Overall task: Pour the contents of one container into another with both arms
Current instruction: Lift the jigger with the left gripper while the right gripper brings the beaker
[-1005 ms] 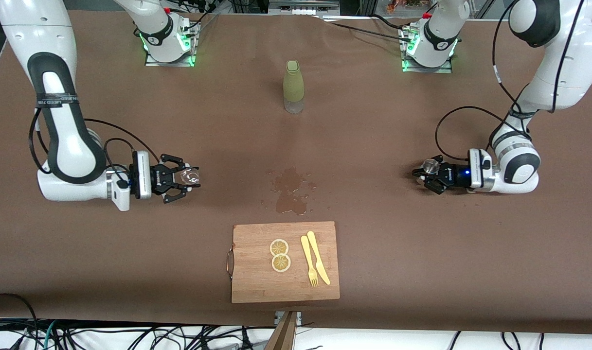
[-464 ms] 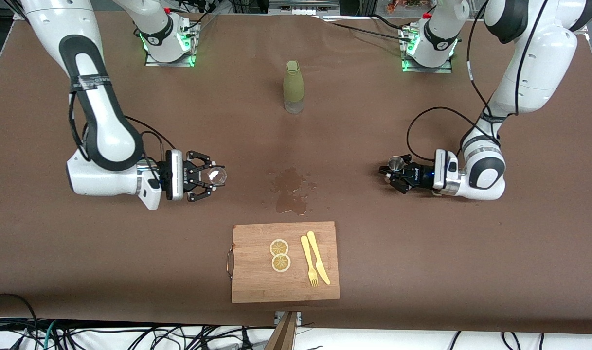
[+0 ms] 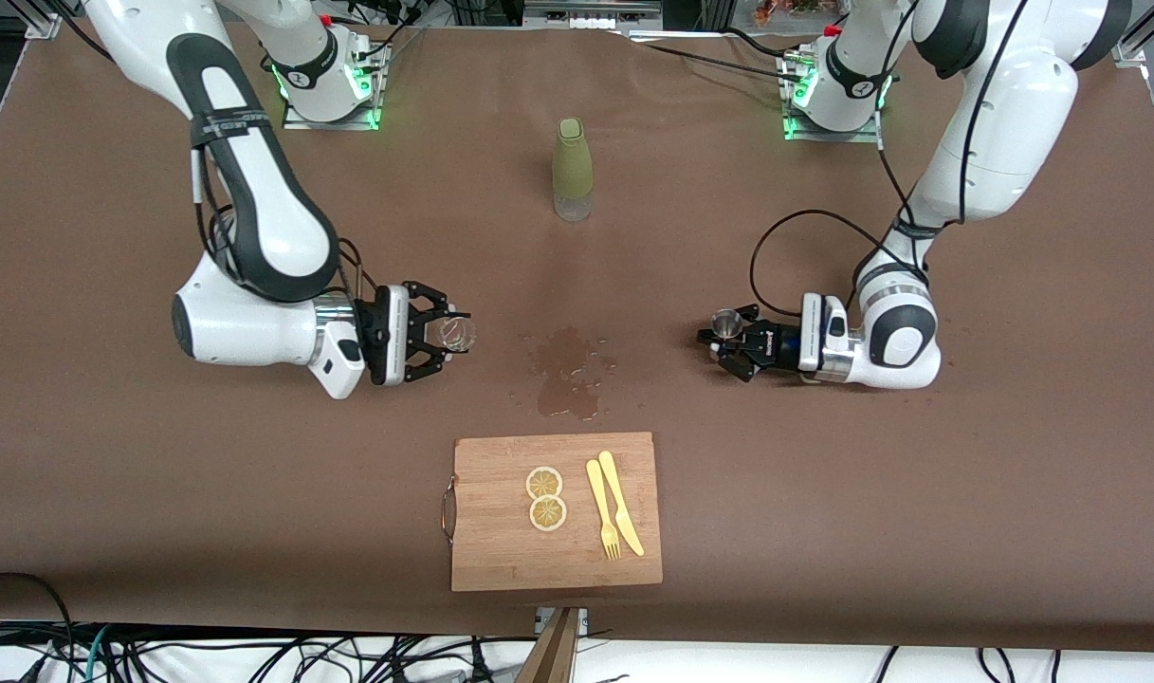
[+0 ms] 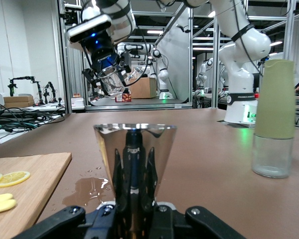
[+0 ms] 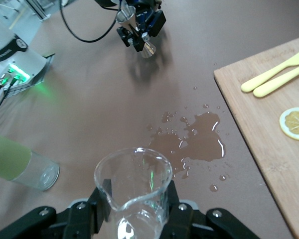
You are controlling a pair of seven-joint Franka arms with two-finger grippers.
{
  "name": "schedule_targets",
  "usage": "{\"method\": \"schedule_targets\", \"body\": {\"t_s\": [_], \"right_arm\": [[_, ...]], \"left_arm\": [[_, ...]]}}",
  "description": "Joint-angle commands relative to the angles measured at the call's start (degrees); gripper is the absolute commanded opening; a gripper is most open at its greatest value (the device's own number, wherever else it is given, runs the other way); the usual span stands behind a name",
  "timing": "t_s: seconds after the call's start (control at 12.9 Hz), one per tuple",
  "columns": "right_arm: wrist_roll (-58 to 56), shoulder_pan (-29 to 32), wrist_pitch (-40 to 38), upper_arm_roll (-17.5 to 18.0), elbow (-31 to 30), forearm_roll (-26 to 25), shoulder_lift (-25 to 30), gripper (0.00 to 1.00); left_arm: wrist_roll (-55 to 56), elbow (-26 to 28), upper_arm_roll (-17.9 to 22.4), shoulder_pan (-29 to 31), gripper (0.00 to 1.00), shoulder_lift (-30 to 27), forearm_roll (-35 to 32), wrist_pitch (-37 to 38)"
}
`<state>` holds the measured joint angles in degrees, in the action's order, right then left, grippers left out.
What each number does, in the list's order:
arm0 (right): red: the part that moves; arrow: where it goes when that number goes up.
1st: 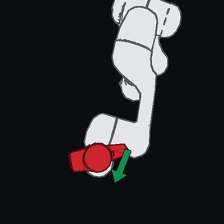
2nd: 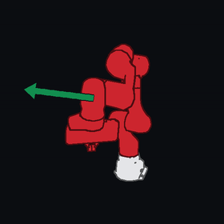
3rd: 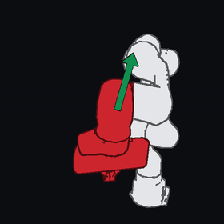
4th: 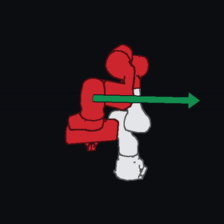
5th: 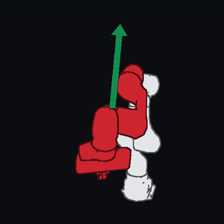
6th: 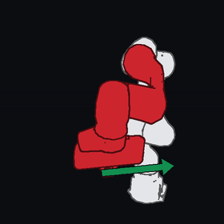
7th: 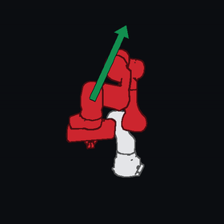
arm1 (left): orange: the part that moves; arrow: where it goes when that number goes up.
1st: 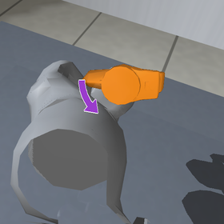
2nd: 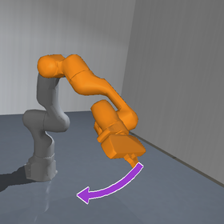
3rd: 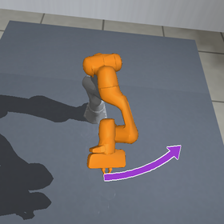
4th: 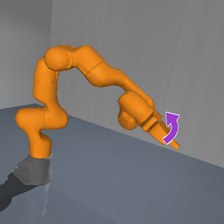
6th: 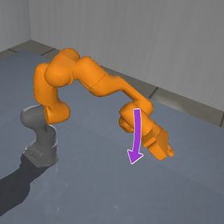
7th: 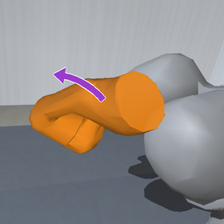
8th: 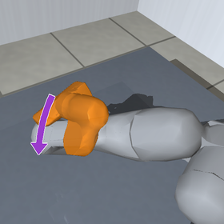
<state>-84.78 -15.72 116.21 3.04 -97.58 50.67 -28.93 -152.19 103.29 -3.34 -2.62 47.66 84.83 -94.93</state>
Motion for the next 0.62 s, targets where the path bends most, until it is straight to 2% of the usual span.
{"method": "schedule_targets", "body": {"t_s": [0.0,0.23,0.39,0.54], "right_arm": [[8.02,-1.67,2.26,1.44,-0.25,-3.37,1.34,0.13],[16.81,-4.66,3.05,1.62,0.72,-6.98,1.25,0.13],[20.86,-7.20,5.59,1.62,0.81,-7.60,1.16,0.13],[26.04,-9.06,7.01,1.62,0.81,-10.49,0.90,0.13]], "left_arm": [[0.66,0.68,0.79,-4.14,0.00,-1.16,4.89,-2.61],[0.66,-0.27,0.79,-8.62,0.00,-0.81,9.20,-4.64],[0.66,-1.24,0.88,-10.82,0.00,-0.81,9.48,-6.66],[0.66,-1.95,0.88,-12.93,0.00,-0.29,10.61,-7.46]]}}
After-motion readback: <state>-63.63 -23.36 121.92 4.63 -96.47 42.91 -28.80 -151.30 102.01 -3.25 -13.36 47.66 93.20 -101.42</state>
